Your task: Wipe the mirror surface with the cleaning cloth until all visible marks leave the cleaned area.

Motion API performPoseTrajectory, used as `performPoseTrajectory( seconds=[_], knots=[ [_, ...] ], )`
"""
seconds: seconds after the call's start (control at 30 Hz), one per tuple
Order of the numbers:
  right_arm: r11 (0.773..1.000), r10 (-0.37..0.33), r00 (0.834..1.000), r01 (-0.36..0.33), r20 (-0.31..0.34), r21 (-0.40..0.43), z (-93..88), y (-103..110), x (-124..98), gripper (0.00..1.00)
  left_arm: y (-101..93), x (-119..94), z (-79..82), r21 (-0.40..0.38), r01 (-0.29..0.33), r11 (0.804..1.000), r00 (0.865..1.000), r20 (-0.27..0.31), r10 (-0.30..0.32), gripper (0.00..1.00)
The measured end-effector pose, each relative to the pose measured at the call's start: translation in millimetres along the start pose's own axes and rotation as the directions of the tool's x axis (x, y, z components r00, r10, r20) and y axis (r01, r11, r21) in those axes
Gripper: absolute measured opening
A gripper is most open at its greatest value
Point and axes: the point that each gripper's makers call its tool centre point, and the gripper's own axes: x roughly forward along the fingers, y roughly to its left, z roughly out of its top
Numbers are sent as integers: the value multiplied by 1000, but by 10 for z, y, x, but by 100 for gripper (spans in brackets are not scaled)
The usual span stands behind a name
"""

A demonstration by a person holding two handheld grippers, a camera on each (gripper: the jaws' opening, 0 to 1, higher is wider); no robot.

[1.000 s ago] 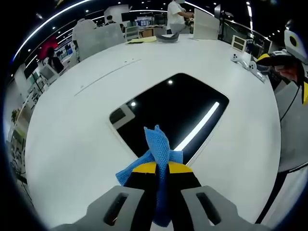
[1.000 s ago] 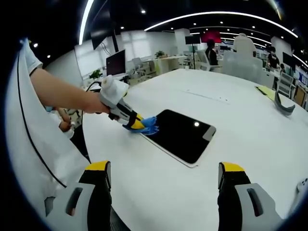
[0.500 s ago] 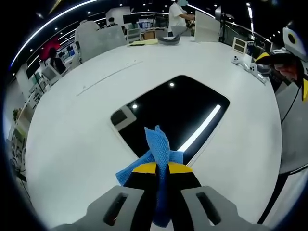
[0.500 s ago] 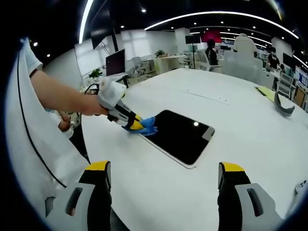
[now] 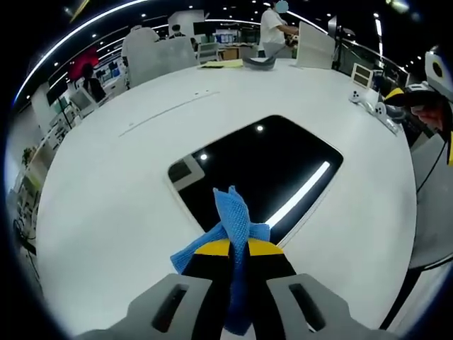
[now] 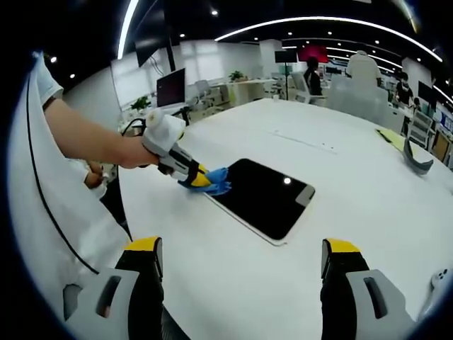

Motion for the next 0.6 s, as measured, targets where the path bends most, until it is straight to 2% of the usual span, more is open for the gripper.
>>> performPoseTrajectory(
  seconds=[0.17, 0.43, 0.6],
  knots=[
    [1000, -1, 1000, 1, 0, 4, -9, -15, -3, 93, 3, -10, 13, -9, 0, 1000, 1000, -3, 0, 4],
    [1000, 2, 1000, -2, 3, 11, -16, -16, -1, 94, 7, -87, 218, 41, -17, 999, 999, 37, 16, 4],
    [1000, 10, 1000, -10, 0, 8, -24, 4, 17, 93, 31, -97, 259, 33, -19, 999, 999, 45, 17, 4]
  ],
)
